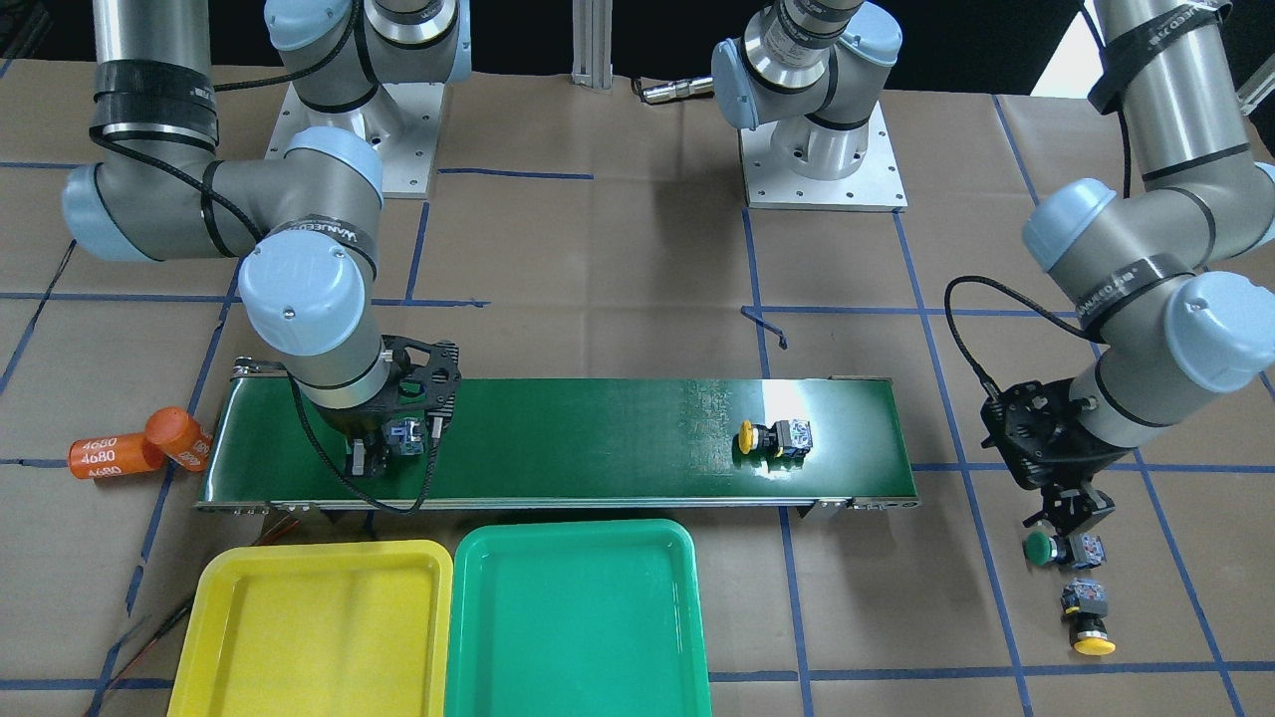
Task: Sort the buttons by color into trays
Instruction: 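Drop green button in green tray with right while left grasps another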
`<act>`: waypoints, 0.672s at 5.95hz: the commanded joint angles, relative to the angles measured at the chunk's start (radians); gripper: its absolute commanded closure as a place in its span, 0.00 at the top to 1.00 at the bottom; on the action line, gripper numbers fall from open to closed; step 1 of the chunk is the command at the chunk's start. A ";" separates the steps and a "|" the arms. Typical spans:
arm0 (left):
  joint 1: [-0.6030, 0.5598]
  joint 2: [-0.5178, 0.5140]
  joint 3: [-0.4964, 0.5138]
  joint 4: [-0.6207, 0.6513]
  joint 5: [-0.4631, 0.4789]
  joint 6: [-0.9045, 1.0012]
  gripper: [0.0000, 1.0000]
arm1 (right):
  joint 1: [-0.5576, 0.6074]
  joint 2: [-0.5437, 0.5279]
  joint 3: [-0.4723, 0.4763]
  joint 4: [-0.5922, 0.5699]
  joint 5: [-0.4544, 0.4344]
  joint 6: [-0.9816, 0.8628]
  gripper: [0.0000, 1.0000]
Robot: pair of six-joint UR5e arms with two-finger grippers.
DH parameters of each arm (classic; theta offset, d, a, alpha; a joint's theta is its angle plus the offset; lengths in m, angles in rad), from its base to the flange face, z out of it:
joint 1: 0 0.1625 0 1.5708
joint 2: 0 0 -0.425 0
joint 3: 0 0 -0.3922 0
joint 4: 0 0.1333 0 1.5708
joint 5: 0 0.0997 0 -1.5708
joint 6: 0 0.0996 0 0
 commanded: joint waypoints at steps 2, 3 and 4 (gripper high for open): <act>0.110 -0.116 0.069 0.010 -0.005 0.238 0.98 | -0.017 -0.012 -0.173 -0.007 0.038 0.007 0.17; 0.121 -0.149 0.075 0.010 -0.009 0.308 0.98 | -0.013 0.089 -0.286 -0.009 0.127 0.022 0.19; 0.119 -0.169 0.075 0.013 -0.010 0.345 0.97 | 0.027 0.207 -0.389 -0.013 0.132 0.036 0.19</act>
